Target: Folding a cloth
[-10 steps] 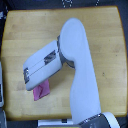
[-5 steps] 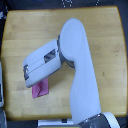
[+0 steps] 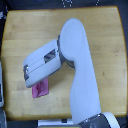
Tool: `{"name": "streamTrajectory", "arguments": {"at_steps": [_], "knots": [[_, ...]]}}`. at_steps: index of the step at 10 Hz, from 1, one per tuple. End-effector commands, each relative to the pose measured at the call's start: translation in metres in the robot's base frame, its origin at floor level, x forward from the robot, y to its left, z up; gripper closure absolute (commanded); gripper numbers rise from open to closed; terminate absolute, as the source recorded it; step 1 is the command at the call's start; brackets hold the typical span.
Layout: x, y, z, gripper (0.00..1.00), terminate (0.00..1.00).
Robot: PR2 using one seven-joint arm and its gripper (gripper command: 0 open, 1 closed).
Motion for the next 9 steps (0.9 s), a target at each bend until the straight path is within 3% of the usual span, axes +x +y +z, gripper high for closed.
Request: {"name": "streamTrajectory", "arguments": {"at_steps": [1, 5, 9], "knots": [[0.008, -0.008, 0.004, 0.0, 0.0], [0.016, -0.01, 0.015, 0.0, 0.0], [0.039, -0.023, 0.055, 0.0, 0.0]]}}
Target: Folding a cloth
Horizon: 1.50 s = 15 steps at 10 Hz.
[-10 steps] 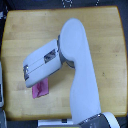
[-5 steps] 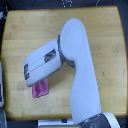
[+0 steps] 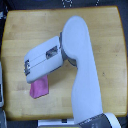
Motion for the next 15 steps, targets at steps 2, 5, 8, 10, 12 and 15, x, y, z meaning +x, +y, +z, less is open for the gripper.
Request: {"name": "streamTrajectory", "arguments": {"at_steps": [2, 5, 8, 10, 12, 15], "knots": [[0.037, -0.022, 0.061, 0.0, 0.0], [0.051, -0.04, 0.091, 0.0, 0.0], [0.064, -0.055, 0.12, 0.0, 0.0], [0.075, -0.073, 0.134, 0.0, 0.0], [0.074, -0.088, 0.138, 0.0, 0.0], [0.069, -0.143, 0.135, 0.0, 0.0]]}}
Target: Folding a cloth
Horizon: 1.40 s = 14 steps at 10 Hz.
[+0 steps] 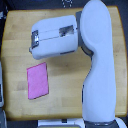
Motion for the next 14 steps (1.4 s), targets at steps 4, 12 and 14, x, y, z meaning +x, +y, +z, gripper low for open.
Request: {"name": "streamTrajectory", "arguments": {"at_steps": [4, 12, 14], "knots": [[-0.017, -0.167, 0.027, 0.0, 0.0], [-0.001, -0.293, 0.049, 0.0, 0.0], [0.026, -0.312, 0.047, 0.0, 0.0]]}}
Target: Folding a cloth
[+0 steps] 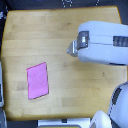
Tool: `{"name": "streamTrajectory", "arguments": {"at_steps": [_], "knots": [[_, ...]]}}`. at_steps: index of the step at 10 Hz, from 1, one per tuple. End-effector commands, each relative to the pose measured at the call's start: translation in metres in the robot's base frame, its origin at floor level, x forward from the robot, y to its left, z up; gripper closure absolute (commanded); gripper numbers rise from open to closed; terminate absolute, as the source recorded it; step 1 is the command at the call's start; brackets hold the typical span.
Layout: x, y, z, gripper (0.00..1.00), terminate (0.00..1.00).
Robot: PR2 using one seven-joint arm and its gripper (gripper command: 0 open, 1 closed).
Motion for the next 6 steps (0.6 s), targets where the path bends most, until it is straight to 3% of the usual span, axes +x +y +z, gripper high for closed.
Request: {"name": "streamTrajectory", "arguments": {"at_steps": [1, 5, 6], "knots": [[0.051, -0.052, 0.0, 0.0, 0.0], [0.082, -0.069, -0.015, 0.0, 0.0], [0.087, -0.075, -0.021, 0.0, 1.0]]}}
